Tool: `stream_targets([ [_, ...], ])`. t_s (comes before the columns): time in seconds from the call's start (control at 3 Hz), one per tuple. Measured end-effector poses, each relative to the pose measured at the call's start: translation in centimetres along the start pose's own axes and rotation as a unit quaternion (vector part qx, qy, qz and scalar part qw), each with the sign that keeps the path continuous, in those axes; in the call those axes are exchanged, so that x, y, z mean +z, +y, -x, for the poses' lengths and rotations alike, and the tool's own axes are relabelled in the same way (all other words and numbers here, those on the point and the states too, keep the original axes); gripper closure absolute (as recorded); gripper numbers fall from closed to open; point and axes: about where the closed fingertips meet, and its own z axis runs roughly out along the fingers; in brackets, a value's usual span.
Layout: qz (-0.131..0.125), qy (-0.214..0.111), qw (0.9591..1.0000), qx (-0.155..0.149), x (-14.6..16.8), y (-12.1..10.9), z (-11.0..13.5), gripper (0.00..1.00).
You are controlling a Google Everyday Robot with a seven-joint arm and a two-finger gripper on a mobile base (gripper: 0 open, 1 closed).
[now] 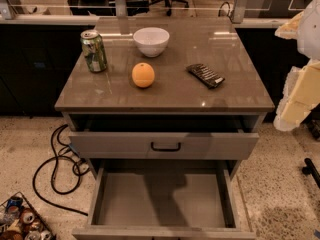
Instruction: Close middle drawer
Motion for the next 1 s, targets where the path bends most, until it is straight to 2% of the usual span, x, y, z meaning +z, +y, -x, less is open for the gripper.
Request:
stream_targets([
  [0.33, 0.000, 0.000, 1.0000, 0.000, 0.0, 0.0, 0.0, 0.00],
  [0.67, -0.005, 0.000, 1.0000, 0.005, 0.9, 1.2, -0.2, 0.00],
  [1.0, -0.013, -0.012, 0.9998, 0.003, 2.7, 4.5, -0.2, 0.00],
])
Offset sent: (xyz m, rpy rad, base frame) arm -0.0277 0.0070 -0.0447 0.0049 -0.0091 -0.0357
